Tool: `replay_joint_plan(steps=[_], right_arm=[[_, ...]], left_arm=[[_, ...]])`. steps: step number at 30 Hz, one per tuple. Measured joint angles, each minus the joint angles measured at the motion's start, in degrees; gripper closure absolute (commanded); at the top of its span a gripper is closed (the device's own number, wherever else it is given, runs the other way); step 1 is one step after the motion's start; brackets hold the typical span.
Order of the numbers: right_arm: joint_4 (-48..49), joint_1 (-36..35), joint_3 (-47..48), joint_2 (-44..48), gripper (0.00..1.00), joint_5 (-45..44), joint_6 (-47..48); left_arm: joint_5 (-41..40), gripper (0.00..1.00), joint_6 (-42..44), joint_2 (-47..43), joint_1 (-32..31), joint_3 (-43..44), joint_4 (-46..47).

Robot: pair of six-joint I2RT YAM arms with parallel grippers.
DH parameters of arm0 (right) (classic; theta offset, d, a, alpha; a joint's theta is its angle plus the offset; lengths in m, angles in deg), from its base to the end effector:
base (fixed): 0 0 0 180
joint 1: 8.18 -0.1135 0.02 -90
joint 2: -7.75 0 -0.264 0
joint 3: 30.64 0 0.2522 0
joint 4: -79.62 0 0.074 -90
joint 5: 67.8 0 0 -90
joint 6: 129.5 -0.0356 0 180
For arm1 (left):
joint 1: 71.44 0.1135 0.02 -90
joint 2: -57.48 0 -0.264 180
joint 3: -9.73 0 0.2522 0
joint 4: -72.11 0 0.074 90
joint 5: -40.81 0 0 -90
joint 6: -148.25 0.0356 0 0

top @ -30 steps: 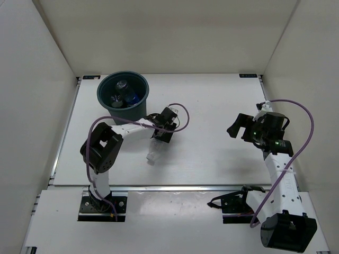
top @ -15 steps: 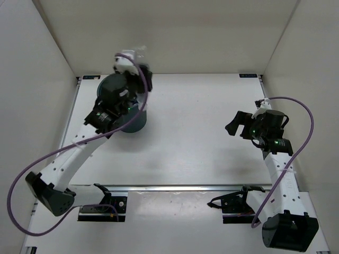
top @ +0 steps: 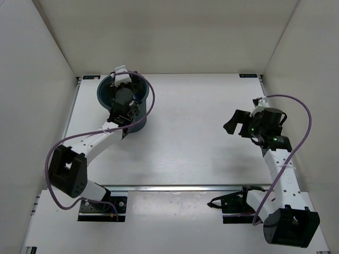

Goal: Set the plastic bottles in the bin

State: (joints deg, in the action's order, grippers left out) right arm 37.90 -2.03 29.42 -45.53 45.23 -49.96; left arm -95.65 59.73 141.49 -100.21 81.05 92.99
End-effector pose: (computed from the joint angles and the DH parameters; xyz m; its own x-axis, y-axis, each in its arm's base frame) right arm 0.2004 -0.0076 0.2937 -0.5999 0.2327 -0.7655 -0.1132 0.9224 0.3692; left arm 0.3070 -0.1391 0.3347 0.1171 -0.0440 -0.9921 -0.3005 0.9506 -0.0777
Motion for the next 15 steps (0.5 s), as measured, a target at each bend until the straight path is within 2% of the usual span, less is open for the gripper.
replay_joint_plan(steps=[3,6,8,11,15], right_arm=[[0.0,0.0,0.0,0.3,0.01,0.0,0.0],[-0.1,0.0,0.0,0.8,0.00,-0.2,-0.1],[-1.1,-0.1,0.6,0.7,0.01,-1.2,-0.1],[-3.0,-0.9,2.4,-0.3,0.01,-4.5,-0.1],[-4.9,-1.4,3.7,-1.4,0.01,-7.1,0.0]], left_arm=[[-1.4,0.01,-1.2,-1.3,0.6,0.8,-0.9],[-1.1,0.01,-3.4,-4.2,0.5,2.7,-6.9],[0.9,0.01,-6.5,-7.5,0.6,5.1,-15.1],[9.7,0.01,-14.7,-13.4,3.4,9.9,-30.0],[17.1,0.01,-23.1,-23.1,7.9,10.1,-49.1]])
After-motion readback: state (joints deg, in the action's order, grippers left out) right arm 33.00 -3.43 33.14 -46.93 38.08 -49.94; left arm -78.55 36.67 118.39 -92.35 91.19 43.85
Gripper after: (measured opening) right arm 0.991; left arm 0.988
